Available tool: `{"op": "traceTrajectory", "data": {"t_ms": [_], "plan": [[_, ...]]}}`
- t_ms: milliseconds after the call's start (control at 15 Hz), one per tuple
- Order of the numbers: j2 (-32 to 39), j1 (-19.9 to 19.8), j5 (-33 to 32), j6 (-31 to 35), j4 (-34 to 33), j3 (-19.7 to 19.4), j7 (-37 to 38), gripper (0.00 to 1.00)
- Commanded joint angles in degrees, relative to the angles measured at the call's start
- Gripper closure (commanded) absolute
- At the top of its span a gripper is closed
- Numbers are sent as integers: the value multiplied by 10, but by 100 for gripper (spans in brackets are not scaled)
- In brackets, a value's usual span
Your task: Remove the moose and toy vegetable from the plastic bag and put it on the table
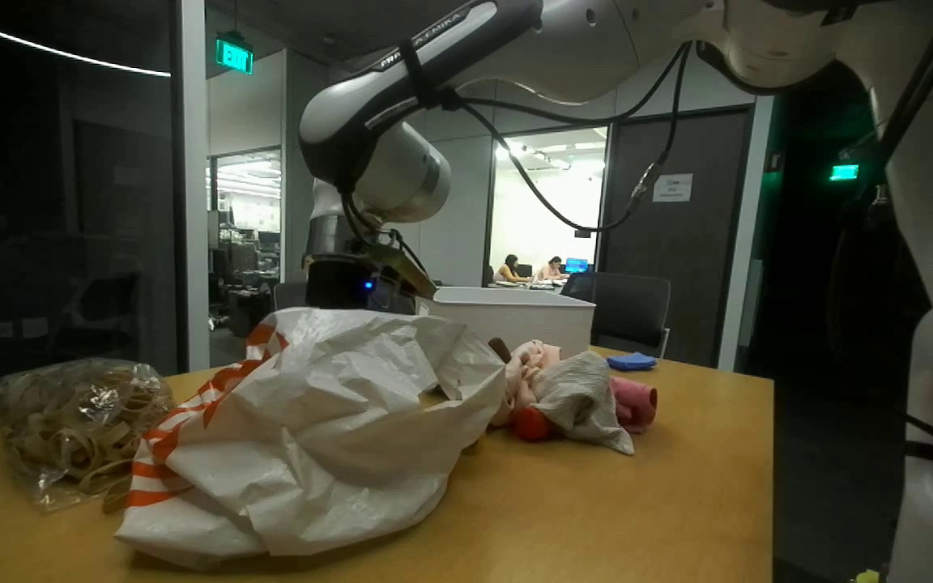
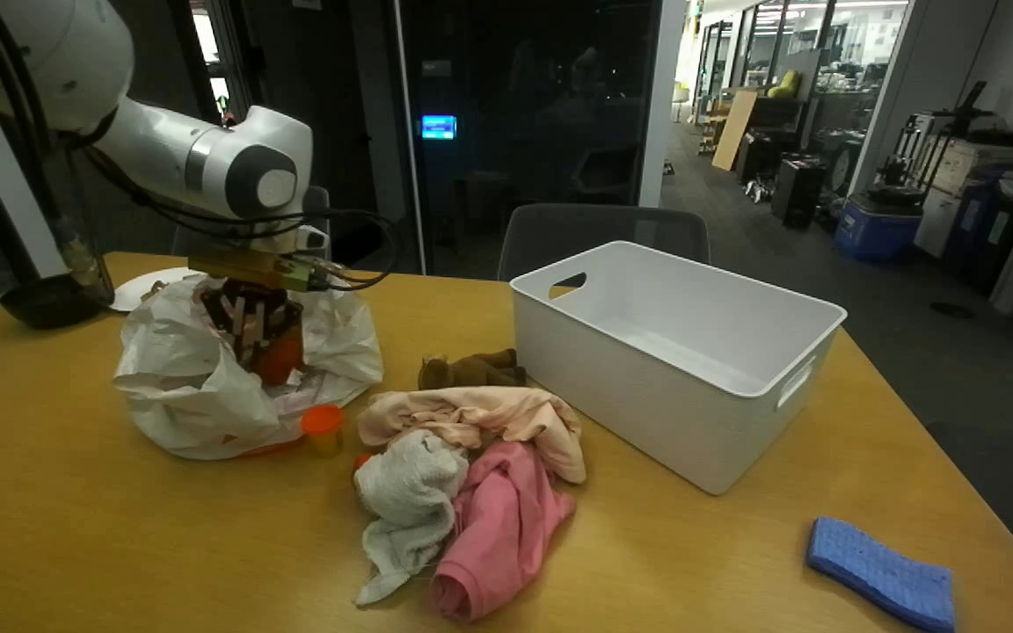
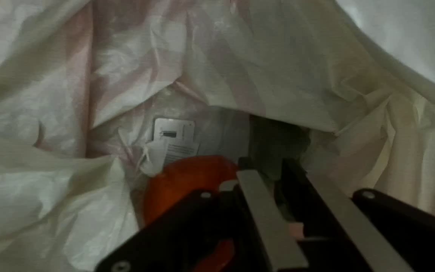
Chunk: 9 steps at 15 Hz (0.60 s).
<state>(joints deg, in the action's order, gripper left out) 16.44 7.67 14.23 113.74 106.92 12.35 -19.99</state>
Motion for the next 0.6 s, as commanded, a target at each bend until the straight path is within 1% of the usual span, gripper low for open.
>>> {"op": "traceTrajectory", "data": {"t_ms": [0, 67, 133, 200, 267, 333, 400, 467, 533], "plan": [[-2, 2, 16, -14, -7, 5, 8, 47], [-2, 2, 19, -12, -6, 6, 7, 71], [-2, 2, 18, -10, -5, 5, 9, 80], [-2, 2, 20, -9, -5, 5, 12, 80], [-1, 1, 22, -10, -6, 6, 7, 86], [1, 2, 19, -9, -7, 5, 7, 56], [3, 3, 14, -5, -8, 4, 8, 51], [9, 4, 11, -6, -12, 4, 10, 51], [13, 4, 8, -7, -14, 4, 9, 45]]}}
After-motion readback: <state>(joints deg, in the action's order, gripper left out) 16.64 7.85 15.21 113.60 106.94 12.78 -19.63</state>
